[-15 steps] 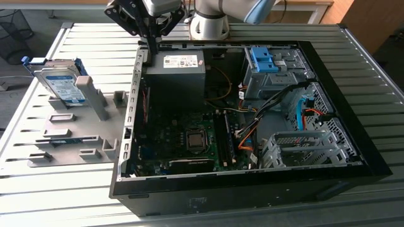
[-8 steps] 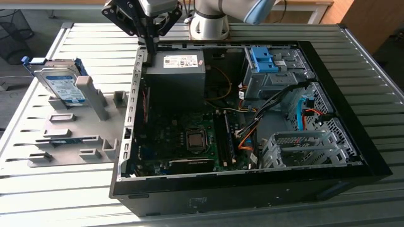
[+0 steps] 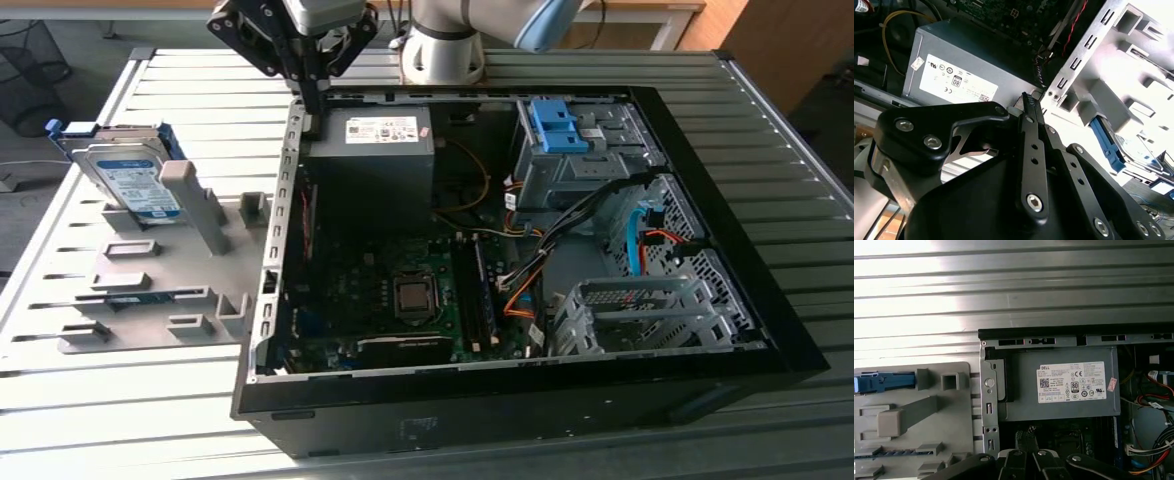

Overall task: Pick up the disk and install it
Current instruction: 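Reach for the disk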

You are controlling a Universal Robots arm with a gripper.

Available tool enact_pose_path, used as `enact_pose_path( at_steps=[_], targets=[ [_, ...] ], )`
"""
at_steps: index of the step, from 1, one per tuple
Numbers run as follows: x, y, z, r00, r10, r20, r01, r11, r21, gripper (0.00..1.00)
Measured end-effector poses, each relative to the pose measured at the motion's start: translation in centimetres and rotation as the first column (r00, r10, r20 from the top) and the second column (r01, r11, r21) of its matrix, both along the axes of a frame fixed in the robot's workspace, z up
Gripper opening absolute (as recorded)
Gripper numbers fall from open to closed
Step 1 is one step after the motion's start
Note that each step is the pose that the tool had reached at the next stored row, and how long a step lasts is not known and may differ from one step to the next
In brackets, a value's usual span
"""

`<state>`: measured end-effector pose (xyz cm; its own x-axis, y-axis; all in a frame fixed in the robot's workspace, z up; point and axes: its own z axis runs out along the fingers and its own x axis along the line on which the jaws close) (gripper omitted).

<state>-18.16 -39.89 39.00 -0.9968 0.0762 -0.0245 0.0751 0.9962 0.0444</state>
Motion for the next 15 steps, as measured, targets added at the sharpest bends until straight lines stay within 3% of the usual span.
enact_pose_path(
  at_steps=[15],
  targets=[
    [-0.76,0.0,-0.11,1.0,0.0,-0.0002,0.0,1.0,-0.0001,0.11]
  ],
)
